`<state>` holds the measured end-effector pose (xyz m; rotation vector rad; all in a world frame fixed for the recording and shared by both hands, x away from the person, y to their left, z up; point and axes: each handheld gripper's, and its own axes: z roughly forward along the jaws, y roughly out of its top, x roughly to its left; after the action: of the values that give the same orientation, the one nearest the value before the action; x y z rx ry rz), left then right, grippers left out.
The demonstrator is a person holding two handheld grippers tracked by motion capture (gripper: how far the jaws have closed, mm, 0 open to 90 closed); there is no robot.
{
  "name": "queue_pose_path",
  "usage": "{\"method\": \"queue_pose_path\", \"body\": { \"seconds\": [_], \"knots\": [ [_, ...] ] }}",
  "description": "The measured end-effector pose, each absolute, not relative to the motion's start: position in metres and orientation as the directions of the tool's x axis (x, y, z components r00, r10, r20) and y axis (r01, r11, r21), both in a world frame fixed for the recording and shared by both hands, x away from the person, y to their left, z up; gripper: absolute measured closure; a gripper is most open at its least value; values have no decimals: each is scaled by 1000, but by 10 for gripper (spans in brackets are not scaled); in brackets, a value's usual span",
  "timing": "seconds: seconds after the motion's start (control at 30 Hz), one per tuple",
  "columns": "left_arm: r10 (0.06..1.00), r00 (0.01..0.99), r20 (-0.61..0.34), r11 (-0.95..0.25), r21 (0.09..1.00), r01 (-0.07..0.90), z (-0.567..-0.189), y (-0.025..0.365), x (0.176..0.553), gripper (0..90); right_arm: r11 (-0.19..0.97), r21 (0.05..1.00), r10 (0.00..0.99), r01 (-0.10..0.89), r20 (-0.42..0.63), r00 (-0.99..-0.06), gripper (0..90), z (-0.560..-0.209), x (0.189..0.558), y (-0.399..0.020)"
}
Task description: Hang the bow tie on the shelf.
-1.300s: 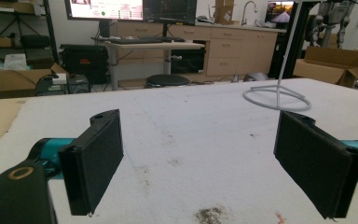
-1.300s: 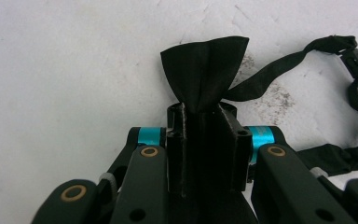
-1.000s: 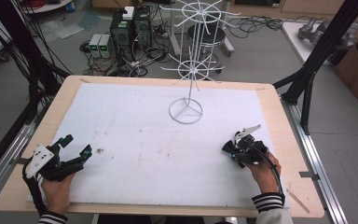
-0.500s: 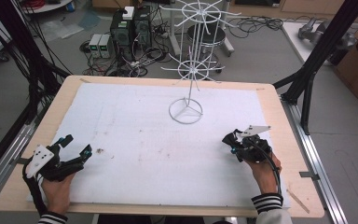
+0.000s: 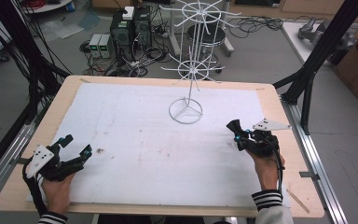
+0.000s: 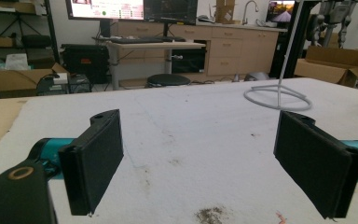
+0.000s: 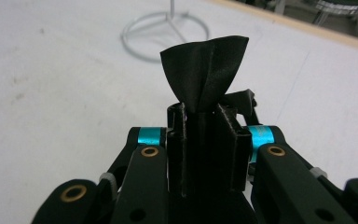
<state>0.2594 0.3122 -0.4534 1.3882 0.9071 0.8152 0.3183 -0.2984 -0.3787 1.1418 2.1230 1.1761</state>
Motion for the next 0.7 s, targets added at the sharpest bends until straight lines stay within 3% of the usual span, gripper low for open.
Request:
{"method": "queue_pose_path", "body": {
  "seconds": [0.27, 0.7],
  "knots": [
    [894, 445, -52, 35, 998, 46, -453, 312, 260, 160, 159, 916, 858, 368, 56, -511, 749, -363, 318, -300],
    [893, 446, -52, 34, 998, 47, -453, 313, 260, 160, 102, 953, 864, 284, 57, -501, 749, -334, 331, -287]
  ]
}}
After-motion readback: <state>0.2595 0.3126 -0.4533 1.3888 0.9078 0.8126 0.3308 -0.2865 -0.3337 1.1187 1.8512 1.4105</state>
